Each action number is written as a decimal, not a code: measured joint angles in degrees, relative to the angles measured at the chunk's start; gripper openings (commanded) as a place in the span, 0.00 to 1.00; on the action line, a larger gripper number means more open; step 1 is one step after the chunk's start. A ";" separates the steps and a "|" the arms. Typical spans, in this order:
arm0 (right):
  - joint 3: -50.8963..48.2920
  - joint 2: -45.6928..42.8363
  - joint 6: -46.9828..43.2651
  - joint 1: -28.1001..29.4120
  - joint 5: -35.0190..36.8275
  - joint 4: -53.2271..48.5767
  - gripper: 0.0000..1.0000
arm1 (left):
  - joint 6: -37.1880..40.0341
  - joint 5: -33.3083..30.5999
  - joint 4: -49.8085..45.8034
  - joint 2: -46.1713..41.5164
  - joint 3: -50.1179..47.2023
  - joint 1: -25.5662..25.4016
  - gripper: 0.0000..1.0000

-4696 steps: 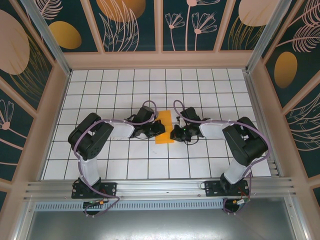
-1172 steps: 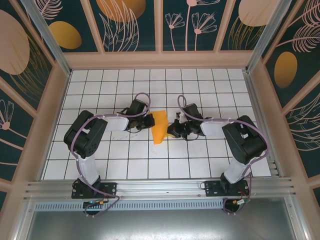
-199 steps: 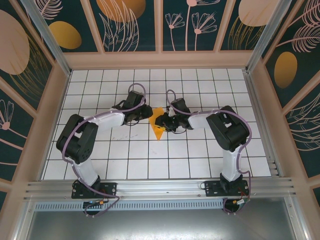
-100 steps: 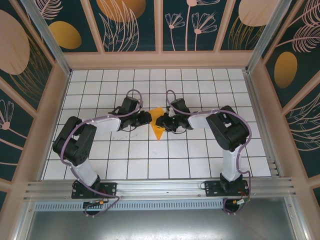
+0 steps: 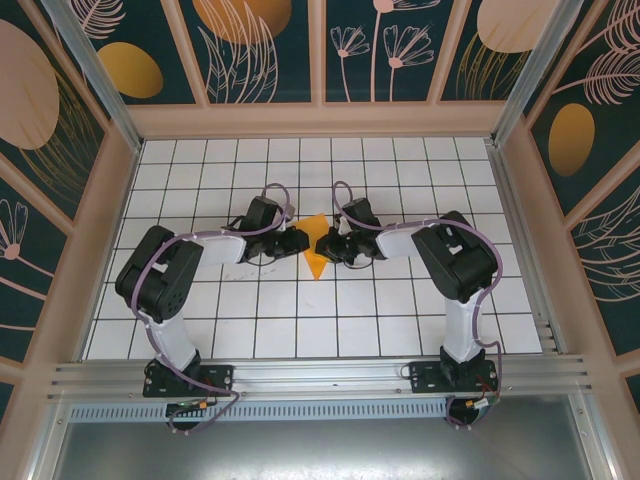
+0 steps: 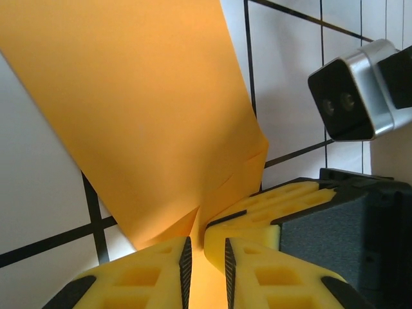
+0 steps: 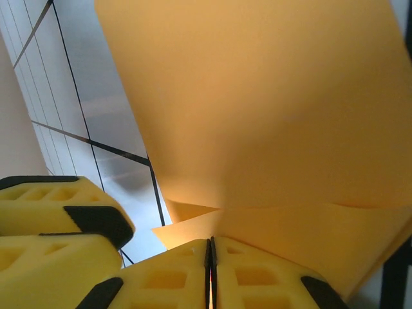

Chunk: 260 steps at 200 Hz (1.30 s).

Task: Fold a paper plane with a square sheet of paper (pick it up from the middle)
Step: Third fold the triangle at the center of the table.

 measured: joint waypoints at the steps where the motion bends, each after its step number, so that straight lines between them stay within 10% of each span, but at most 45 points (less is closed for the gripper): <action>1: 0.00 0.00 -0.02 0.00 0.02 0.00 0.11 | 0.02 0.00 0.02 0.04 0.00 0.00 0.25; 140: 0.00 0.00 -0.09 0.00 0.00 0.00 0.11 | 3.41 -3.48 -1.81 1.90 0.96 -0.11 0.34; 260: -0.28 -0.07 -0.11 -0.02 -0.20 0.50 0.11 | 4.13 -1.60 -2.01 2.84 1.31 -0.72 0.17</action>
